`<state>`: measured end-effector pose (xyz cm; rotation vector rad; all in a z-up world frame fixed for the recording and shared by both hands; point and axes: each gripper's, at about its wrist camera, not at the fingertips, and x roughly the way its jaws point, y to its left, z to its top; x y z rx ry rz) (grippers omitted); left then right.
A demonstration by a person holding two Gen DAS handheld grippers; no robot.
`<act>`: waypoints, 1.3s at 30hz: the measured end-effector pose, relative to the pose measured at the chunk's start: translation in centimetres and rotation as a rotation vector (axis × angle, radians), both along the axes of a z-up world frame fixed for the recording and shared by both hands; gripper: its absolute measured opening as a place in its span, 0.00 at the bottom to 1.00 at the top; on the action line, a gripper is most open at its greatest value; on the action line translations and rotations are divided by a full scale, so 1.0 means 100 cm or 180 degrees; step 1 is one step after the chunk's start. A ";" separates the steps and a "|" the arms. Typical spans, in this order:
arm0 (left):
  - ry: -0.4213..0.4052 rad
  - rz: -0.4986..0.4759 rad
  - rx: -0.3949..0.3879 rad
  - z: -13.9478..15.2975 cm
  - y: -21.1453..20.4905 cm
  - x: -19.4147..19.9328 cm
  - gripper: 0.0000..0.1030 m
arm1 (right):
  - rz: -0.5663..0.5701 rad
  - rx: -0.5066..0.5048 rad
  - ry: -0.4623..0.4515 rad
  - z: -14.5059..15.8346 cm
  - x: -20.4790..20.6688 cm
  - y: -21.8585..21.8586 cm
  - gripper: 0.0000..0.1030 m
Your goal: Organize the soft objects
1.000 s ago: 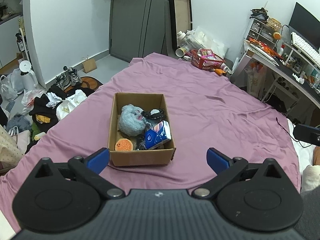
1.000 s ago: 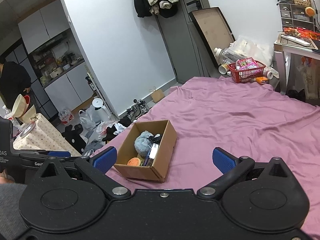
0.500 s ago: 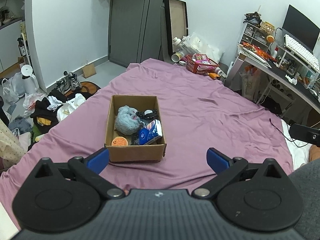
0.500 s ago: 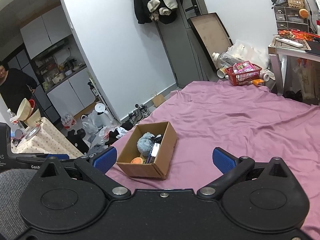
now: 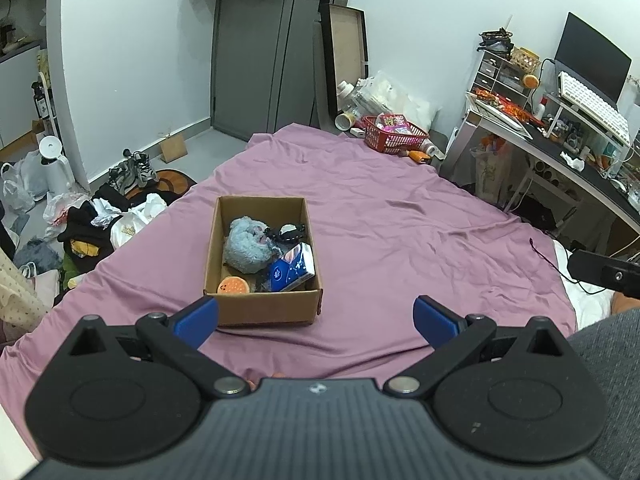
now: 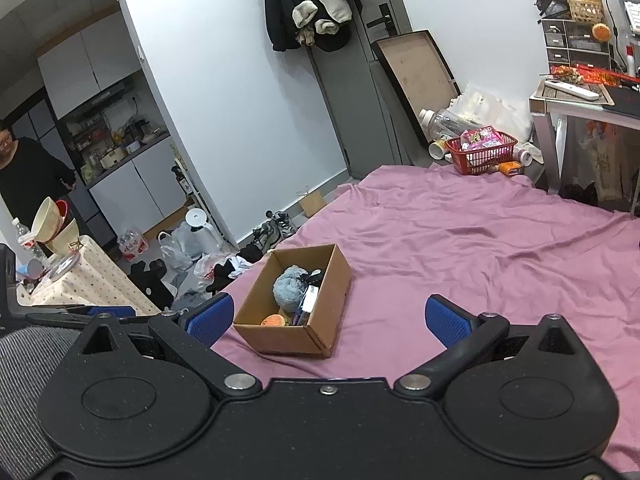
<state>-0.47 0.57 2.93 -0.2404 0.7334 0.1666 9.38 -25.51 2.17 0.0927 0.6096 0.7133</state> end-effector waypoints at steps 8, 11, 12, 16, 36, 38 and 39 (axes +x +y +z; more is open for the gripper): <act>0.0008 0.0010 0.0014 0.001 0.000 -0.002 1.00 | 0.0003 -0.0038 -0.0046 0.003 -0.005 0.004 1.00; 0.0005 0.0012 0.0026 0.002 0.001 -0.003 1.00 | 0.0003 -0.0031 -0.0040 0.004 -0.007 0.005 1.00; 0.0005 0.0012 0.0028 0.002 0.001 -0.003 1.00 | 0.0005 -0.0031 -0.0038 0.004 -0.007 0.005 1.00; 0.0002 0.0016 0.0038 0.002 0.002 -0.004 1.00 | 0.0001 -0.0033 -0.0044 0.004 -0.007 0.005 1.00; 0.0003 0.0017 0.0055 0.003 0.002 -0.007 1.00 | -0.0018 -0.0035 -0.0043 0.006 -0.009 0.003 1.00; 0.0003 0.0015 0.0057 0.003 0.004 -0.008 1.00 | -0.0017 -0.0035 -0.0041 0.006 -0.009 0.003 1.00; 0.0005 0.0014 0.0056 0.004 0.004 -0.008 1.00 | -0.0018 -0.0035 -0.0042 0.006 -0.009 0.003 1.00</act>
